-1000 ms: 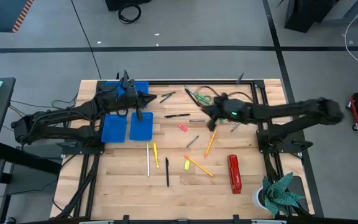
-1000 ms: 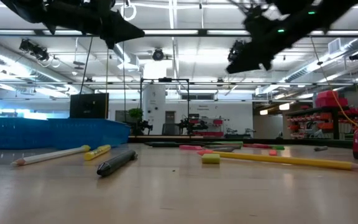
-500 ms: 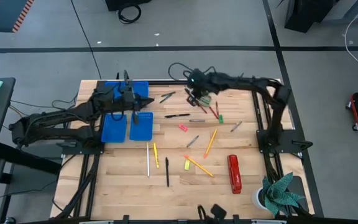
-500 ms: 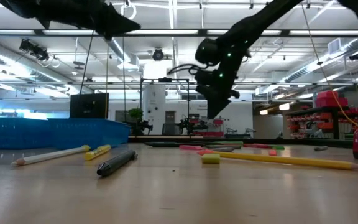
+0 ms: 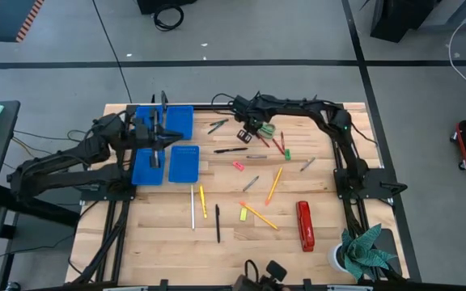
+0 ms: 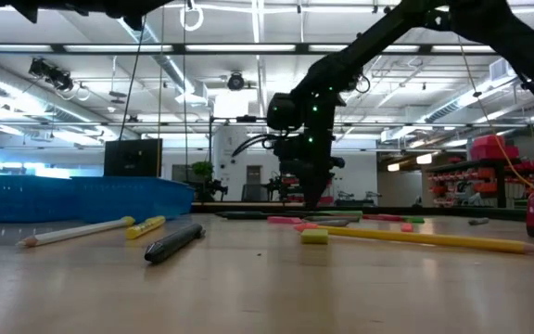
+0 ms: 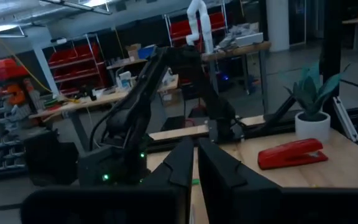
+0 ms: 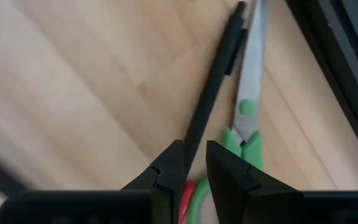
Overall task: Sort crayons/erasers/pens/pencils in bins
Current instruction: Put the top black pen into the bottom right blue bin
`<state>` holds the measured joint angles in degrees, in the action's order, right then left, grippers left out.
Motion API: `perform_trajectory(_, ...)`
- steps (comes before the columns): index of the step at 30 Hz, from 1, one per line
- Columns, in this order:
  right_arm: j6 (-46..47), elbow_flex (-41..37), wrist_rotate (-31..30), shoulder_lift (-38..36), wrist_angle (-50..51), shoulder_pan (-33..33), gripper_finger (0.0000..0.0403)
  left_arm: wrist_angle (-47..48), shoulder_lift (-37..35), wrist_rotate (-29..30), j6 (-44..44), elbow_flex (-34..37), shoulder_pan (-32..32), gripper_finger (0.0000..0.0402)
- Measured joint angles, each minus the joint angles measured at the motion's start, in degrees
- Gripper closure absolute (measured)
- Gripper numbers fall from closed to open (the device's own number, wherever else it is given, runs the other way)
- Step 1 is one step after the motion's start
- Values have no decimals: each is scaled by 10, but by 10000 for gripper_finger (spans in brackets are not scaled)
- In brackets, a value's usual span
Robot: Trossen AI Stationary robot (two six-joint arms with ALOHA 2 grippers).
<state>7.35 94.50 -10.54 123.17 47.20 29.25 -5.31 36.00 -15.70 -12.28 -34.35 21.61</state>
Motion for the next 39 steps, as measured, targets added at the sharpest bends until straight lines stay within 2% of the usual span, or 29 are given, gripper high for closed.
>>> perform_trajectory(9,18,-2,3,-3,2,5,326,-1,-2,-8,-3,0,0,385)
perform_trajectory(15,21,-3,6,15,-1,2,326,-5,-4,-19,-3,0,0,380)
perform_trajectory(27,-28,-3,-13,14,-4,2,326,-19,-5,-26,-5,0,0,389)
perform_trajectory(39,-23,-3,-8,16,-9,2,327,-35,-3,-26,0,0,0,383)
